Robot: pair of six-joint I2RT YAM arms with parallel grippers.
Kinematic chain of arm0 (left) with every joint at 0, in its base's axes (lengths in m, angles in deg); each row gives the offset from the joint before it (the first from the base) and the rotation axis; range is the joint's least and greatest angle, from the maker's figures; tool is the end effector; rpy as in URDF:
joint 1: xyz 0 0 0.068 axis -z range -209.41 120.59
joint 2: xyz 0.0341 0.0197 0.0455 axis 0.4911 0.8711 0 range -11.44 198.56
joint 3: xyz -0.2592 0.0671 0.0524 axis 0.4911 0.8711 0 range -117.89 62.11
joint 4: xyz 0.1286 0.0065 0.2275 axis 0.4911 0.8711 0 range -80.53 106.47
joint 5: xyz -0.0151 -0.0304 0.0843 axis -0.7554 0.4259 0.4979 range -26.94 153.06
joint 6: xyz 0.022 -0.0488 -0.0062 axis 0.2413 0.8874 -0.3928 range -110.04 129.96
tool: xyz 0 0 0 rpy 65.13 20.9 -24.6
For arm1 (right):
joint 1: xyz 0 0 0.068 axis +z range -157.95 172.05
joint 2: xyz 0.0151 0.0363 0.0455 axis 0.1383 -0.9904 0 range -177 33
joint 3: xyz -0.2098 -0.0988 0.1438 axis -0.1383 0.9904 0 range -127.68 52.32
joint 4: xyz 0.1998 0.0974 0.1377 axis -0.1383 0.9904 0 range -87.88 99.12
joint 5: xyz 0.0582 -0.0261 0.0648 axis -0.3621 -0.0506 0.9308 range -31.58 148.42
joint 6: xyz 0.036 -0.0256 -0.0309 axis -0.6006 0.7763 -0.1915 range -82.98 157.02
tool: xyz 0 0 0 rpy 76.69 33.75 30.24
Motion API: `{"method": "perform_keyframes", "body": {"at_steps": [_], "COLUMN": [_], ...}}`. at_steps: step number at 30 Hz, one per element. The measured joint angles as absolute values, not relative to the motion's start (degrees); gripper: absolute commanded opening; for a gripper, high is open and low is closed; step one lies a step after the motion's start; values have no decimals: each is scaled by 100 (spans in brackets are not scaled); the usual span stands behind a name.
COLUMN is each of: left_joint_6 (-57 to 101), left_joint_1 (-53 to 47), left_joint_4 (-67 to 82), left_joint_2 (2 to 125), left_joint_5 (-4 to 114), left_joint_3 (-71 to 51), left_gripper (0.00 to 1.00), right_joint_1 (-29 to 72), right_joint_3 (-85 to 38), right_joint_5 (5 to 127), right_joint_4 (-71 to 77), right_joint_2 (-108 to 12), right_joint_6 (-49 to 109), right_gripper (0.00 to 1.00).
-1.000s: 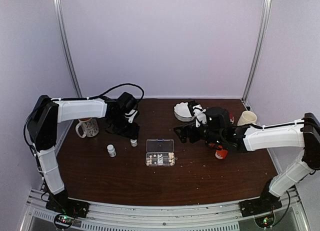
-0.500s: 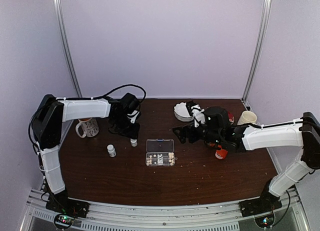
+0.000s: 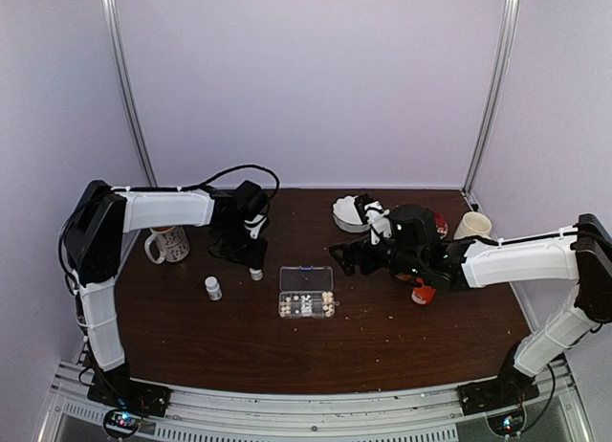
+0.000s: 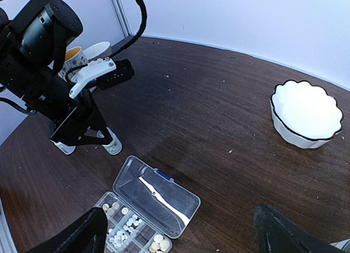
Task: Sort the pills into containers
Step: Pick up the pill bottle from the center of the board, then pass from the left arm to the right
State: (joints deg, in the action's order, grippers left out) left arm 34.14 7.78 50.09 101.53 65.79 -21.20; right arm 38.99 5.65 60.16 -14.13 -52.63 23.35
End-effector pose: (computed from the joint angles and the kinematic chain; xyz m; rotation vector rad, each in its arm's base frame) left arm 0.3217 -0.2420 0.1844 0.3074 2.7986 -0.1919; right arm 0.2240 0.2412 0.2272 -0.6031 1.9468 0.7112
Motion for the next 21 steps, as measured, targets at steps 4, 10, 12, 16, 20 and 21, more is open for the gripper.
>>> {"method": "perform_keyframes", "body": {"at_steps": [4,10,12,16,20,21], "left_joint_6": [3428,3436,3436,3438,3460,3476], "left_joint_1": [778,782,795,874,1040,1081], "left_joint_4": [5029,5103,5132,5175,5171,5158], "left_joint_2": [10216,10205,10166,9860,9143,8929], "left_joint_5": [6576,6579,6579,6482,6174,6087], "left_joint_3": [-2133,-2192,-2192,-2192,-2192,-2192], "left_gripper": [25,20,20,20,20,21], "right_joint_1": [3899,3899,3899,3899,3912,3931], "right_joint_3": [565,565,565,565,617,670], "right_joint_5": [6016,6020,6042,6112,6224,6265], "right_joint_4": [-1413,-1413,-1413,-1422,-1586,-1665], "right_joint_2": [-5263,-5263,-5263,-5263,-5213,-5160], "right_joint_6": [2335,2335,2335,2337,2335,2335], "right_gripper": [97,97,97,97,97,98]}}
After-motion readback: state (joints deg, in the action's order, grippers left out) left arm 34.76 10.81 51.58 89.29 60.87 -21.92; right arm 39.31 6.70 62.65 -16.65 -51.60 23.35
